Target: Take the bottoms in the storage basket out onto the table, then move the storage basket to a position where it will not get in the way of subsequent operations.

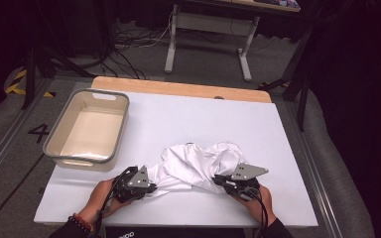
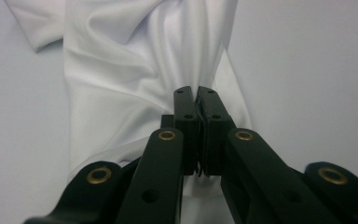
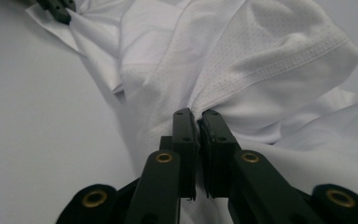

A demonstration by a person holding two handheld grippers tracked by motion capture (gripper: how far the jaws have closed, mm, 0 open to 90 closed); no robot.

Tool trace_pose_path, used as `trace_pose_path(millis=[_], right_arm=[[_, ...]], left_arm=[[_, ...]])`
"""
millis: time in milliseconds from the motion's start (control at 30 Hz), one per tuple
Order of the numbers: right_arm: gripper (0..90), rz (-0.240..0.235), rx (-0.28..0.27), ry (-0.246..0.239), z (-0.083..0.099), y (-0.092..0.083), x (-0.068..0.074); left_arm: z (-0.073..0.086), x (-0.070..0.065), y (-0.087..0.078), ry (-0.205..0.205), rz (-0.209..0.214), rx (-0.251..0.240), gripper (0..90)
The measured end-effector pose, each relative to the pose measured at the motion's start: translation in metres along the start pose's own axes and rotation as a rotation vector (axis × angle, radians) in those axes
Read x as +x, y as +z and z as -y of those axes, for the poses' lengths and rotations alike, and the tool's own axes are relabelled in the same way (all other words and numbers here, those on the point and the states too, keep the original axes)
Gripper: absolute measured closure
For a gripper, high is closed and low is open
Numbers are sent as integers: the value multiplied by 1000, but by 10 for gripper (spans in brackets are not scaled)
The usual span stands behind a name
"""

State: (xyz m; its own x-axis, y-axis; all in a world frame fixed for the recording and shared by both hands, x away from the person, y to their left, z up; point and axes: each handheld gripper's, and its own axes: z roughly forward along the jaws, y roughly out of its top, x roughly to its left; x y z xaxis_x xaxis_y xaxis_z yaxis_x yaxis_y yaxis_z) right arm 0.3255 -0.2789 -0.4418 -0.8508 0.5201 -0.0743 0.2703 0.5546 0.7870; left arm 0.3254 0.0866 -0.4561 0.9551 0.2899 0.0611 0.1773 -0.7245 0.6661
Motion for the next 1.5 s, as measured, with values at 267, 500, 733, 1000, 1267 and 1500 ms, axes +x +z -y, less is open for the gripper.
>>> trace_pose_path(millis=[267,500,733,1000,1267,1500], right_arm=[[858,-41,55,-51,-3,9,17],[835,-62,77,-79,1,10,32],[607,-35,21,-84,-3,0,31],[565,101,-107,8,-13,-34,3],[558,165,-101,80,-32,-35,-39],[448,147,-11,122,-53,8,-60]], left_arm=[[9,-8,-7,2,17,-9,878],[13,-17,-12,-3,27,-3,877],[9,-20,-17,-3,14,-28,820],[-4,-12,-28,-55,-59,-123,662],[-25,11,-15,-78,-112,-157,559],[-51,39,2,-88,-135,-184,467]])
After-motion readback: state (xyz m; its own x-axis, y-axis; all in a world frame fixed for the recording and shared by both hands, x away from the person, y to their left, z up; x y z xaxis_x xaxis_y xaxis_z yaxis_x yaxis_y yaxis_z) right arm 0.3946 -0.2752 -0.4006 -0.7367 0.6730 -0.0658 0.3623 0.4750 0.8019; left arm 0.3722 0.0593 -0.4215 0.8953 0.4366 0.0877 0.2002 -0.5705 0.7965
